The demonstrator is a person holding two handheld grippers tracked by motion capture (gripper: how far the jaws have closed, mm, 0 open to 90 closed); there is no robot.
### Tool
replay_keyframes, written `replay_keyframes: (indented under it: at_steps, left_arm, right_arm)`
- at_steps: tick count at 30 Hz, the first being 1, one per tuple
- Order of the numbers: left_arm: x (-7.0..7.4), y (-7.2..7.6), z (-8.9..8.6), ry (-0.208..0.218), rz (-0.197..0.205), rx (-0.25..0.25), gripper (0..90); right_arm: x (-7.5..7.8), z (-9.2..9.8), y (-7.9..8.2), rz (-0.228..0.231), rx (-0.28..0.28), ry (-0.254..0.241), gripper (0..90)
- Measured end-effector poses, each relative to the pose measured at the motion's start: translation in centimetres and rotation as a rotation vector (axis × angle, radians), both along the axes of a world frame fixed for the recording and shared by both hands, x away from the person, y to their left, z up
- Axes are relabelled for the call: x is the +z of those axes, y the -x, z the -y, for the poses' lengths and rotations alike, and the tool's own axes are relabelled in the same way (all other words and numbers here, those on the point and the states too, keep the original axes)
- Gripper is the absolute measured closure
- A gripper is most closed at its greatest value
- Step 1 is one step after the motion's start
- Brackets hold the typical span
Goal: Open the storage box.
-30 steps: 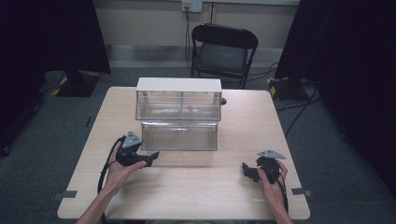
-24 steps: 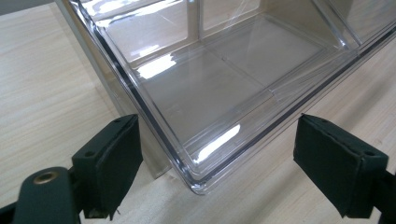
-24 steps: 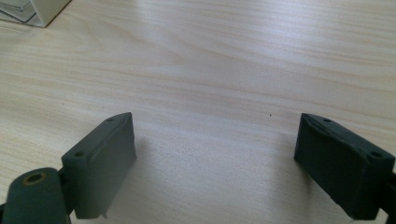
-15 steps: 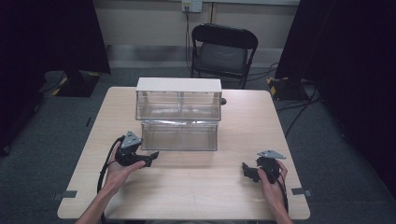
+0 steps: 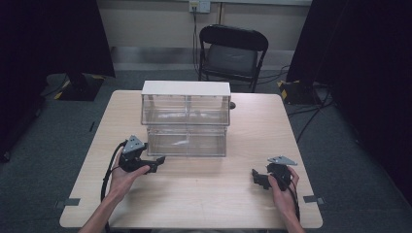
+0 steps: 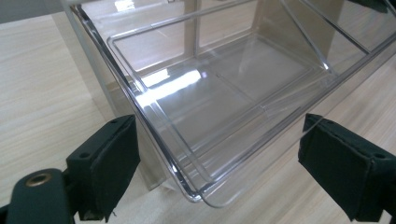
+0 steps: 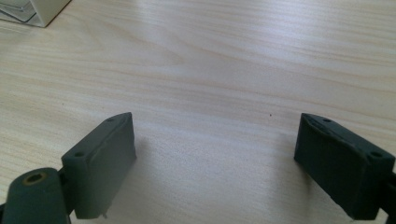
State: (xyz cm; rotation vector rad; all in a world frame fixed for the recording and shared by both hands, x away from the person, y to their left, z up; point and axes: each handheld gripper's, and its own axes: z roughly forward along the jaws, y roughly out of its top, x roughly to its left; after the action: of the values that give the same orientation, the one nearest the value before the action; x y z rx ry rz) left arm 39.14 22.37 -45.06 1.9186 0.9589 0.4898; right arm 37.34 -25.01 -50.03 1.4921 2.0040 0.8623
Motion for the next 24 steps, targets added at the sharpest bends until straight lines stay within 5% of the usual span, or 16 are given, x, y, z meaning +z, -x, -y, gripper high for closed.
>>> replay_keyframes:
  at_steps: [24]
  left_arm:
    - [0.06,-0.47,0.39,0.003,-0.004,0.018,9.2]
  right_arm:
    - [0.00,0.00,0.00,0.000,0.000,0.000,11.8]
